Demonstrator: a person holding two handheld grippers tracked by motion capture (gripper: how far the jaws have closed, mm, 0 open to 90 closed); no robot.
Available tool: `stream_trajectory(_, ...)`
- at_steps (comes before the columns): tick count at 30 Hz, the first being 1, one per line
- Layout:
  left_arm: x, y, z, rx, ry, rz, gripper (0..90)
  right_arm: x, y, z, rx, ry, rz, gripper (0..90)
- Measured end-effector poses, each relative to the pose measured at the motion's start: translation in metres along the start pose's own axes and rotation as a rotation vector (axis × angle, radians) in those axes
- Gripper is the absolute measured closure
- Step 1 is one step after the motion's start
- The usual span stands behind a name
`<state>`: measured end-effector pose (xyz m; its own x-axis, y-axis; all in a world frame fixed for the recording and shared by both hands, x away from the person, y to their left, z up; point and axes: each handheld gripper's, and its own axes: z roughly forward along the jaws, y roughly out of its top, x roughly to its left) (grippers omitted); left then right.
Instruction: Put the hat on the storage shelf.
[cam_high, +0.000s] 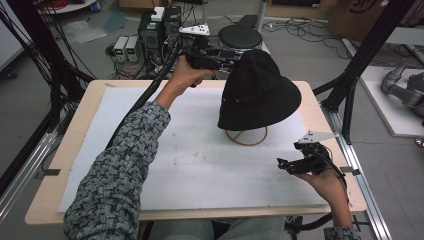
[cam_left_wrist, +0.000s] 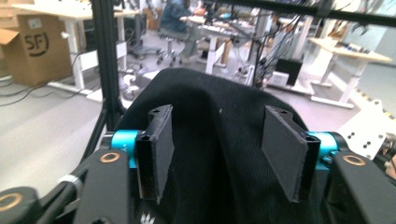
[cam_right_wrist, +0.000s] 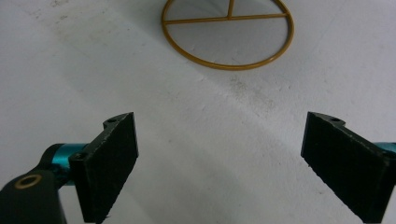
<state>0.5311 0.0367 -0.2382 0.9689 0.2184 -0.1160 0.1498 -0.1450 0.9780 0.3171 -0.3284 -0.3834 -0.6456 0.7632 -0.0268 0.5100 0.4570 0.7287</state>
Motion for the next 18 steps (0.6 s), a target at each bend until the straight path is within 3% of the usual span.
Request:
stream_trajectory(7, -0.002, 0.005, -0.029, 0.067, 0.094, 0.012, 39.4, -0.004, 0.01, 0.006, -0.013, 0.017, -0.011, 10.6)
stream_trajectory(10, -0.005, 0.004, -0.044, 0.04, 0.16, 0.036, 40.2, -0.005, 0.013, 0.009, -0.015, 0.022, -0.015, 10.7)
stream_trajectory(11, -0.004, 0.004, -0.051, 0.05, 0.157, 0.011, 40.7, -0.005, 0.014, 0.009, -0.017, 0.025, -0.01, 10.6)
stream_trajectory(14, -0.008, 0.001, -0.067, 0.035, 0.205, 0.032, 40.5, -0.009, 0.016, 0.01, -0.024, 0.027, -0.01, 10.6)
stream_trajectory(16, -0.008, 0.0, -0.077, 0.07, 0.217, 0.01, 38.5, -0.011, 0.017, 0.01, -0.031, 0.03, -0.01, 10.6)
stream_trajectory(18, -0.012, -0.004, -0.09, 0.067, 0.259, 0.032, 39.2, -0.012, 0.019, 0.01, -0.033, 0.033, -0.003, 10.7)
